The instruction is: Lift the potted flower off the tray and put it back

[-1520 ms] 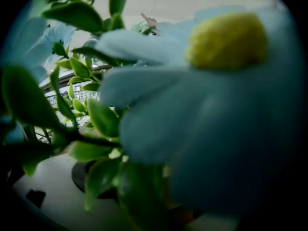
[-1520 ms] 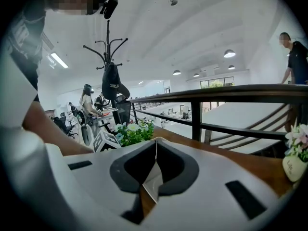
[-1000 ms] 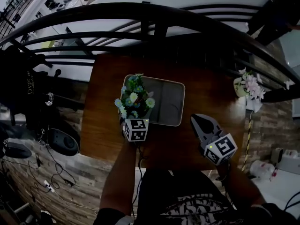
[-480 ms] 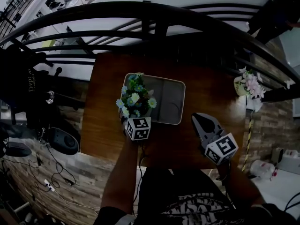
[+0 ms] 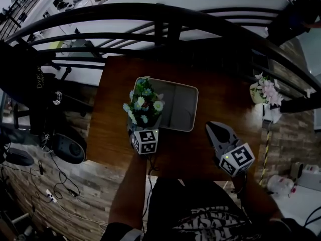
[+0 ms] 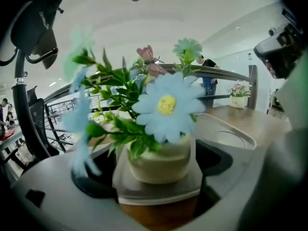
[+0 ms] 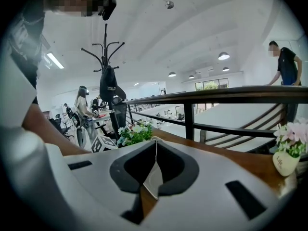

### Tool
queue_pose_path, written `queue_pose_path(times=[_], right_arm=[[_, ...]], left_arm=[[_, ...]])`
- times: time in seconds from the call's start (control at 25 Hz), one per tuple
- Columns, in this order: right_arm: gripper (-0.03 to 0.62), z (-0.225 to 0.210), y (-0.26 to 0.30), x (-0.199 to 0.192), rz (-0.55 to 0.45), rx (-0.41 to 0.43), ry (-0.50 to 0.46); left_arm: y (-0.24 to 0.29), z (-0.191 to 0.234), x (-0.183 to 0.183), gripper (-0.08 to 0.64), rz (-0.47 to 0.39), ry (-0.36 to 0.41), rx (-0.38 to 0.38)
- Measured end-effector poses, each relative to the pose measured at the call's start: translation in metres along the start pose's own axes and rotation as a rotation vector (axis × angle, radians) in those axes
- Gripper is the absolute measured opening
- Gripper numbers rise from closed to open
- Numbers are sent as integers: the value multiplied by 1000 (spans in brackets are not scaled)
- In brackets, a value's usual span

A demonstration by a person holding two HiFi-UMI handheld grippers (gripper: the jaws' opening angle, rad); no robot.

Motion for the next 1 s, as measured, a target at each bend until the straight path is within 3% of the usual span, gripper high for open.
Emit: queue_pose_path(times=[0.4,0.52,0.64,0.84,1.0], right_arm=[[-2,13,-8,5,-22,62,-16],[-2,16,-14,4,-35,83,-15],[-2,16,-21,6,-42,106,-29],[-2,14,-37,5,-57,140,-33],[-2,14,-49,9,-62,162,-44]], left_arm=[[-49,8,-15,528,33,-65,23],[-72,10,-13,410,17,-92,51],[-97,9,-2,216,-11,-100,111],[-136,-3,26,64,-53,-154,151],[-161,-13,46,9,-89,-258,158]])
Point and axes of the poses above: the fingertips, and each gripper's own axes: y forward along the fingers, z to its left, x out of its top, the point moved 9 cm from there along -y, backward along the fingers, and after that the axes turned 12 degrees about x, right-handed, at the moved point
